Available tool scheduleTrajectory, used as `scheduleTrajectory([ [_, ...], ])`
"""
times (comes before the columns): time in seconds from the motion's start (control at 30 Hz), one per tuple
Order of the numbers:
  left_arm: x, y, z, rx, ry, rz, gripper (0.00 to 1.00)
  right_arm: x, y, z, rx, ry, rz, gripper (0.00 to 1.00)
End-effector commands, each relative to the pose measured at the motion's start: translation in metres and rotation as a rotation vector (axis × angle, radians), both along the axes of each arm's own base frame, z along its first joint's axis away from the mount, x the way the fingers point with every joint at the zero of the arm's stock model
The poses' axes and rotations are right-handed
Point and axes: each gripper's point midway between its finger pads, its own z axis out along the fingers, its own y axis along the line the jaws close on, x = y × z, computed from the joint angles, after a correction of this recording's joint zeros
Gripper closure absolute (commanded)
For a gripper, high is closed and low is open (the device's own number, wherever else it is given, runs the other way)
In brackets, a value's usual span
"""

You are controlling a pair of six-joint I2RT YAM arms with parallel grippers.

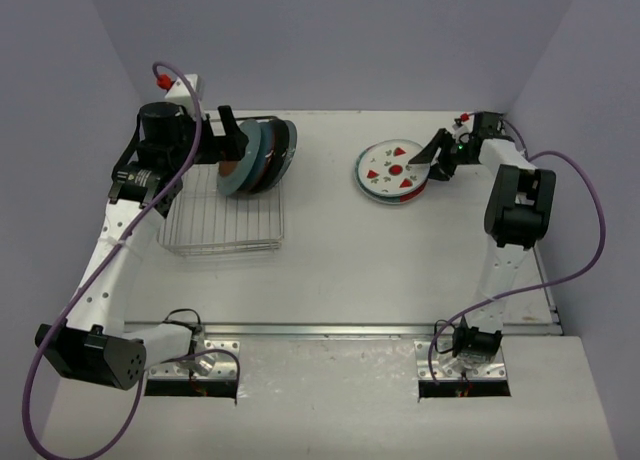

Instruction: Unload the plates from the dish rack

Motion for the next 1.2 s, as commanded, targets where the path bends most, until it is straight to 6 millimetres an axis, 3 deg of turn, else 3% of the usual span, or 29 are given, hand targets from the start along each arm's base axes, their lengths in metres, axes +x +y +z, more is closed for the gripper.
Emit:
scheduleTrajectory([
  [0.0,0.004,0.009,0.009,0.013,-0.042,0.041,0.0,0.01,0.004,0.025,-0.106,-0.047,0.058,0.35],
  [0.17,0.007,0.024,0.007,0.062,-0.041,0.113,0.0,0.005,0.007,0.023,-0.313,-0.061,0.101,0.2],
  [0.33,0.01,0.041,0.001,0.109,-0.027,0.193,0.0,0.004,0.007,0.024,-0.487,-0.076,0.115,0.16],
  [0.53,0.009,0.042,-0.001,0.122,-0.023,0.196,0.0,0.013,-0.002,0.025,-0.599,-0.046,0.095,0.1],
  [0.67,0.01,0.049,-0.006,0.149,-0.013,0.224,0.0,0.014,0.003,0.027,-0.668,-0.057,0.101,0.02],
  [0.83,0.015,0.062,-0.016,0.193,0.011,0.285,0.0,0.014,0.005,0.028,-0.746,-0.082,0.133,0.01],
  [1.07,0.021,0.06,-0.029,0.206,0.04,0.273,0.0,0.012,0.016,0.019,-0.747,-0.084,0.192,0.01],
  [1.17,0.024,0.064,-0.037,0.26,0.059,0.277,0.0,0.011,0.018,0.029,-0.751,-0.102,0.195,0.01],
])
